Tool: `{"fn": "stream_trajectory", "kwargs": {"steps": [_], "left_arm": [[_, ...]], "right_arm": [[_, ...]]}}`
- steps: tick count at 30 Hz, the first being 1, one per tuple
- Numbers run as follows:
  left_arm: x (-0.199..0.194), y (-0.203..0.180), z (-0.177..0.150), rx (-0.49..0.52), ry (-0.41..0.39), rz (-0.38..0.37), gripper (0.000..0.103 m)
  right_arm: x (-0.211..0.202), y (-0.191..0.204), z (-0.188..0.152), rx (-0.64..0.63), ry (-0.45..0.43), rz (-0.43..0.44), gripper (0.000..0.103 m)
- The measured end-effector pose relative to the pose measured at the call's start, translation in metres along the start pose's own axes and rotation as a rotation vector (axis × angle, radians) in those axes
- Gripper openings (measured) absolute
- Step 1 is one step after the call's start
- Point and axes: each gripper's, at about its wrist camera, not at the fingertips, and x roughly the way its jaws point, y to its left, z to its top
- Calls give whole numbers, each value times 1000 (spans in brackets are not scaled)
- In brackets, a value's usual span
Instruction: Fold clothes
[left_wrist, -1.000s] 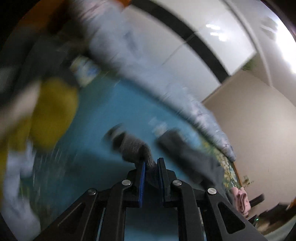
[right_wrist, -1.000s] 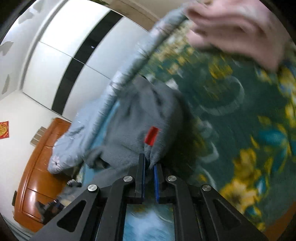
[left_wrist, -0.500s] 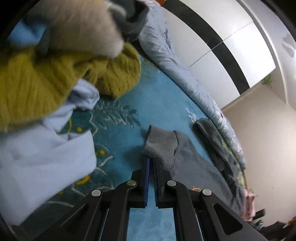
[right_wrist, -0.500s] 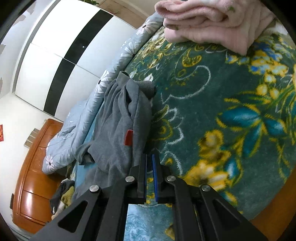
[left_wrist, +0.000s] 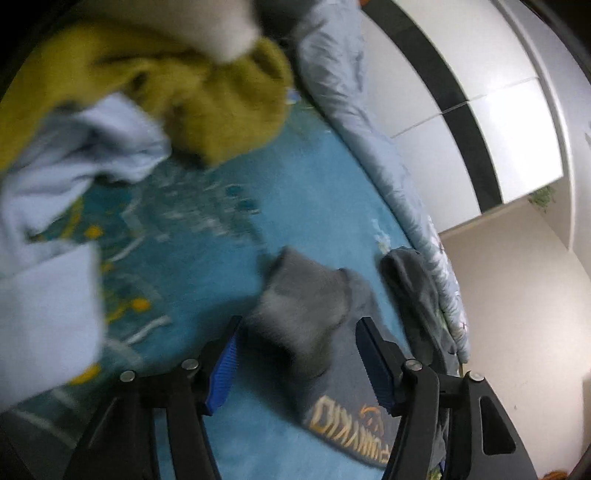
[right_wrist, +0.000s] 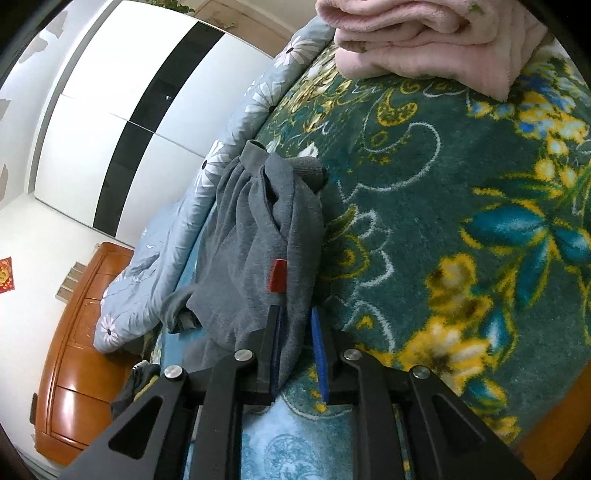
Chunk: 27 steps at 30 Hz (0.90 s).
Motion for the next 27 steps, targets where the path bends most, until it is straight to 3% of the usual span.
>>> {"fn": "stream_trajectory", "kwargs": {"steps": [2,3,7,10,16,20,22,23,27], "left_arm": [[5,-9,1,29,-10,18,17],[3,-12,2,40,-26,23,8],[-28,-21,9,78,-133,32,7],[-51,-15,14,113,-183,85,7],[-54,27,7,7,-136,87,7],[-55,27,5,20,-123,90,7],[-57,23,5,27,-126,84,7],[-58,21,6,30,-128,80,7],[-66,9,4,68,-133,54,7]], "right_arm": [[1,2,2,-3,0,0,18],[2,4,3,-5,1,-2,20],[4,8,10,-13,-1,-4,24],[5,10,18,-22,-20,-14,27],[32,16,42,8,-19,3,36],[51,23,47,20,1,-10,36],[53,25,48,24,-4,-4,23],[50,29,48,16,-15,-4,7],[18,41,54,-13,-129,10,6]]}}
